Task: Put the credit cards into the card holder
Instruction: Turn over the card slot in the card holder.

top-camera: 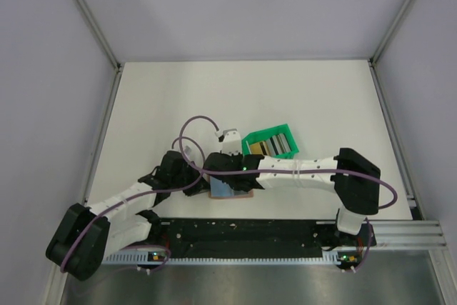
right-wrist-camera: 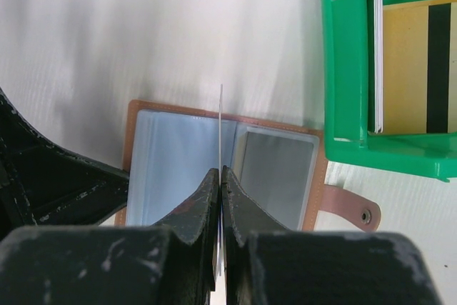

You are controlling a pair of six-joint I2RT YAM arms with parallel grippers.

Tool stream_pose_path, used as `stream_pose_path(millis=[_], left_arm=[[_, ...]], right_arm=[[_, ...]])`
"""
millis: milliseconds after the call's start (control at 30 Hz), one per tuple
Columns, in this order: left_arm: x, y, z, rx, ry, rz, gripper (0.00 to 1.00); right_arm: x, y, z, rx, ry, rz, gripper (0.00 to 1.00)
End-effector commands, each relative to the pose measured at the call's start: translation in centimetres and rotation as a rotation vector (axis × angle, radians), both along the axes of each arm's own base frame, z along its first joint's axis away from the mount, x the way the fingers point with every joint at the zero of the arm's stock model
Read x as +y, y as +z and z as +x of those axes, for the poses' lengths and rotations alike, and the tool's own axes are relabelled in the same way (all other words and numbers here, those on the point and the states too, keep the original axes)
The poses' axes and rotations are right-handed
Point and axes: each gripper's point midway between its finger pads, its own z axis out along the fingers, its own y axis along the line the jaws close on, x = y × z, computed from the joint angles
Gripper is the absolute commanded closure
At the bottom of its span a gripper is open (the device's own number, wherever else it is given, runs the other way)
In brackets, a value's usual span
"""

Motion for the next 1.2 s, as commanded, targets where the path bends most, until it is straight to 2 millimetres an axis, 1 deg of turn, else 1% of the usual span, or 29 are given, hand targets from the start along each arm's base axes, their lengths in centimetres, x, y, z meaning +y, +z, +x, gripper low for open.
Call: stream_pose_path(millis=[0,167,267,400,467,567,667,767,800,900,967,1067,1100,1167], left_arm=[[0.1,-0.3,0.0,-0.018,-0.007,0.004,1.00],[0.1,-0.3,0.1,-0.019,-0.004,0.006,1.00],[0.2,-0.4,0.0,-0.016,-0.004,0.012,1.00],[0.3,-0.6,-0.1,-0.014,0.000,0.015,1.00],[0.4,-0.6,-0.1,-0.014,-0.001,0.020,1.00],[0.4,-0.7,-0.1,-0.014,0.004,0.022,1.00],[0.6,-1.0,-0.1,-0.011,0.011,0.029,1.00],[0.7,-1.3,-0.3,-0.008,0.009,0.030,1.00],[0.7,-1.4,-0.3,-0.007,0.010,0.032,1.00],[0.8,-1.6,-0.3,-0.006,0.013,0.037,1.00],[0.8,-1.7,-0.3,0.000,0.013,0.039,1.00],[0.9,-1.8,-0.3,0.000,0.017,0.043,1.00],[0.9,-1.9,-0.4,0.005,0.019,0.044,1.00],[0.9,-1.8,-0.3,0.003,0.020,0.045,1.00]], right_arm=[[0.6,1.8,0.1,-0.038,-0.002,-0.001,1.00],[-1.1,1.1,-0.1,-0.033,-0.026,-0.037,1.00],[-2.6,0.6,0.0,-0.005,-0.058,-0.040,1.00],[-3.5,1.1,-0.2,0.017,-0.052,-0.016,1.00],[-3.2,2.1,-0.4,0.009,-0.017,0.030,1.00],[-2.1,3.2,-0.8,0.045,0.059,0.161,1.00],[-1.2,3.5,-1.3,0.098,0.138,0.301,1.00],[-1.4,3.3,-1.5,0.156,0.158,0.420,1.00],[-1.8,2.6,-1.9,0.183,0.173,0.451,1.00],[-1.4,2.6,-2.2,0.221,0.212,0.570,1.00],[-1.4,2.5,-2.3,0.223,0.224,0.597,1.00],[-1.4,1.5,-2.3,0.239,0.207,0.608,1.00],[-1.2,1.5,-2.3,0.239,0.200,0.624,1.00],[-0.9,0.9,-2.8,0.271,0.205,0.650,1.00]])
